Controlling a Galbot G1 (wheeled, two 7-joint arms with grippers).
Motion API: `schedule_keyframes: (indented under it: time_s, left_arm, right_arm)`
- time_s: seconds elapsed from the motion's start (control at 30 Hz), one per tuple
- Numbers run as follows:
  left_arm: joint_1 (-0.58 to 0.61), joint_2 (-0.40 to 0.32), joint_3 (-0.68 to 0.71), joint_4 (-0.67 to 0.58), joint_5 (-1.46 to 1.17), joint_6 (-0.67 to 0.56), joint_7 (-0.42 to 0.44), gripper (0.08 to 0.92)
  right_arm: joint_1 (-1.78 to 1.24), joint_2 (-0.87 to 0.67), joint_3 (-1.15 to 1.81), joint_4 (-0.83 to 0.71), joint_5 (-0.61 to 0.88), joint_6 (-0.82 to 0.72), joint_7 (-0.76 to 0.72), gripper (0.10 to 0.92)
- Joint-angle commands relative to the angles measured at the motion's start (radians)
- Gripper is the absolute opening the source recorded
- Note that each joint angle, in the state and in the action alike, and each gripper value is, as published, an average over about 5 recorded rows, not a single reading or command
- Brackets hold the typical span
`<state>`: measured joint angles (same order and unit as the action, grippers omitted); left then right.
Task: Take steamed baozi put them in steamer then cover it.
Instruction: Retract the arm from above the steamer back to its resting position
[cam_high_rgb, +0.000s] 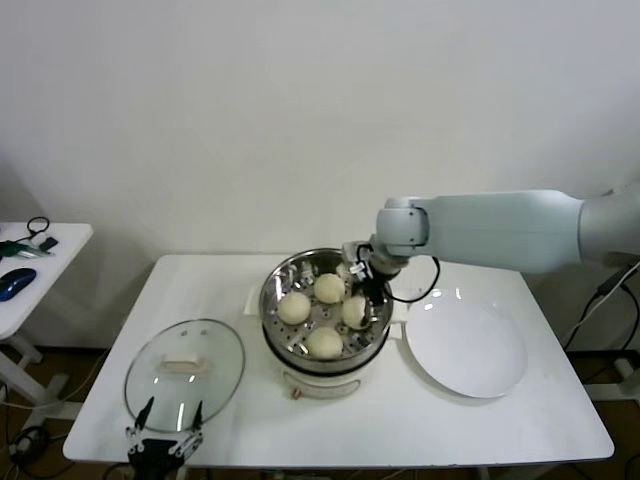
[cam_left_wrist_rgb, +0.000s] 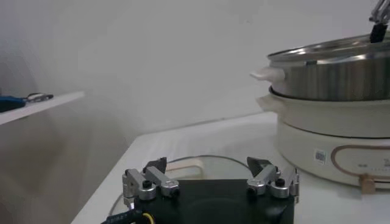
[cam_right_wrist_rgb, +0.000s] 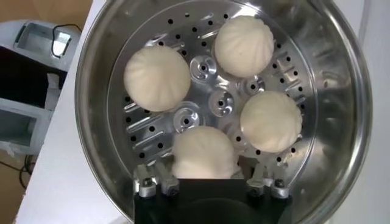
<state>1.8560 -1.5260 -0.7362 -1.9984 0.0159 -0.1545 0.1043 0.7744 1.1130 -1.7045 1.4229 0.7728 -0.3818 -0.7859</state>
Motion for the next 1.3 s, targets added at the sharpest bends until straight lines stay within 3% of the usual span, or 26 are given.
schedule_keyframes:
  time_s: [0.03, 0.13, 0.33, 0.43, 0.57, 0.73, 0.93, 1.17, 1.3]
  left_arm:
    - [0.001, 0.008, -0.006, -0.025, -0.037, 0.041, 0.000, 0.823]
    - [-0.003, 0.016, -0.012, -0.043, -0.044, 0.038, -0.007, 0.823]
    - [-0.025, 0.031, -0.032, -0.066, -0.019, 0.037, -0.020, 0.823]
    - [-0.048, 0.034, -0.042, -0.062, 0.016, 0.033, -0.023, 0.823]
    - [-0.075, 0.034, -0.042, -0.057, 0.013, 0.033, -0.025, 0.823]
    - [-0.108, 0.035, -0.043, -0.043, 0.012, 0.039, -0.033, 0.823]
    - [-0.128, 0.050, -0.050, -0.036, 0.015, 0.025, -0.036, 0.823]
    - [-0.160, 0.053, -0.061, -0.021, 0.041, -0.068, -0.036, 0.823]
    - [-0.152, 0.059, -0.063, -0.022, 0.199, -0.131, -0.119, 0.823]
  right_arm:
    - [0.046, -0.090, 0.135, 0.003, 0.036, 0.046, -0.029, 0.805]
    - [0.048, -0.172, 0.255, 0.012, 0.096, 0.027, 0.029, 0.820]
    - [-0.143, -0.365, 0.574, 0.015, 0.200, 0.048, 0.442, 0.823]
    - [-0.288, -0.466, 0.729, 0.025, 0.202, 0.093, 0.552, 0.823]
    - [-0.569, -0.597, 1.024, 0.081, 0.149, 0.150, 0.629, 0.823]
    - [-1.203, -0.695, 1.614, 0.198, 0.086, 0.225, 0.689, 0.823]
    - [-1.894, -0.568, 2.232, 0.276, -0.052, 0.365, 0.665, 0.823]
    - [-2.239, -0.326, 2.471, 0.320, -0.126, 0.540, 0.623, 0.823]
    - [-2.367, -0.192, 2.507, 0.338, -0.133, 0.599, 0.615, 0.823]
